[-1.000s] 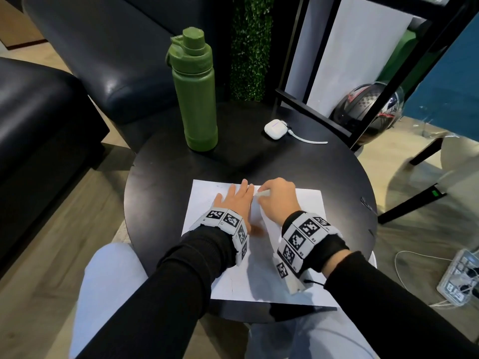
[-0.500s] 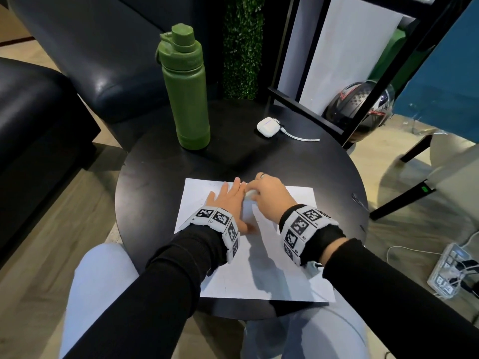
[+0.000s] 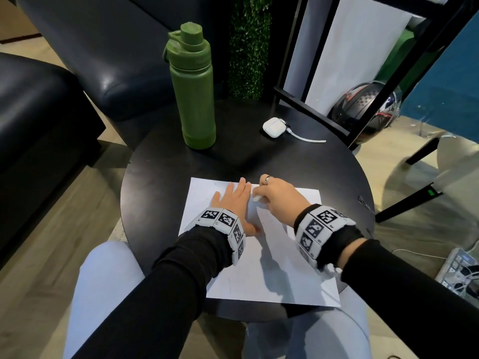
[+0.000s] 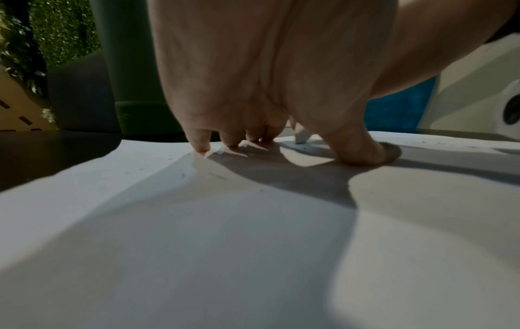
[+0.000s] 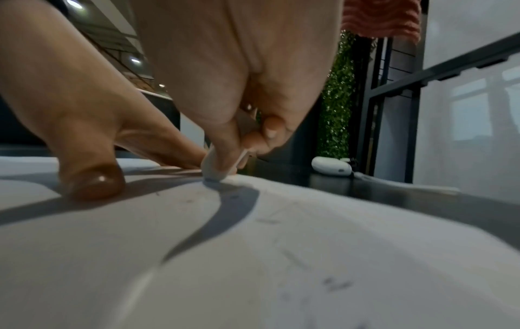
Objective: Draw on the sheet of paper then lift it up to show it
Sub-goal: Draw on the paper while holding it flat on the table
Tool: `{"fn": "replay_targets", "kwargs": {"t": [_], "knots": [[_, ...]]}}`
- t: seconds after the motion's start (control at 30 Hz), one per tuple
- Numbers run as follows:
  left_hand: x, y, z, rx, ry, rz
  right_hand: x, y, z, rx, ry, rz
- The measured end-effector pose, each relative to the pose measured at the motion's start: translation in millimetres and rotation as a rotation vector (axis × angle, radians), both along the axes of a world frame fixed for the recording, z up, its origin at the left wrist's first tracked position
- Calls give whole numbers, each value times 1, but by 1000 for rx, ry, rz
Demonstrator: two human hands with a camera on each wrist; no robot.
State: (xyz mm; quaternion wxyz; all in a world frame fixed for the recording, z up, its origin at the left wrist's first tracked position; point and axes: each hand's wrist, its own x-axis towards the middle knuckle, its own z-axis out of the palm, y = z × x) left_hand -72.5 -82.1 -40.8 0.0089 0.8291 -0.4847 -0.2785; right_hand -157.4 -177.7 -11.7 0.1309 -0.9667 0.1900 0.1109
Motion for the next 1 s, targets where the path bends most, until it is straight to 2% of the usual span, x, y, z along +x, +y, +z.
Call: {"fn": "replay_targets", "kwargs": {"t": [0.1, 0.27, 0.43, 0.53, 0.63, 0.77, 0.93, 1.0], "knots": [[1, 0, -3, 25, -17, -11, -4, -3, 6, -9, 91, 42], [0, -2, -3, -11, -10, 8, 9, 4, 11, -26, -2, -28], [0, 1, -2, 25, -32, -21, -9, 1, 3, 11, 90, -15], [0, 1, -3, 36, -40, -41, -13, 1, 1, 28, 64, -25], [-1, 1, -3, 30, -43, -62, -21, -3, 0, 12, 24, -70], [-1, 0, -4, 57, -51, -76, -32, -19, 2, -24, 24, -235], [-1, -1, -6, 25, -66, -49, -9, 16, -5, 51, -42, -129], [-2, -1, -6, 17, -49, -47, -10, 12, -4, 20, -15, -145]]}}
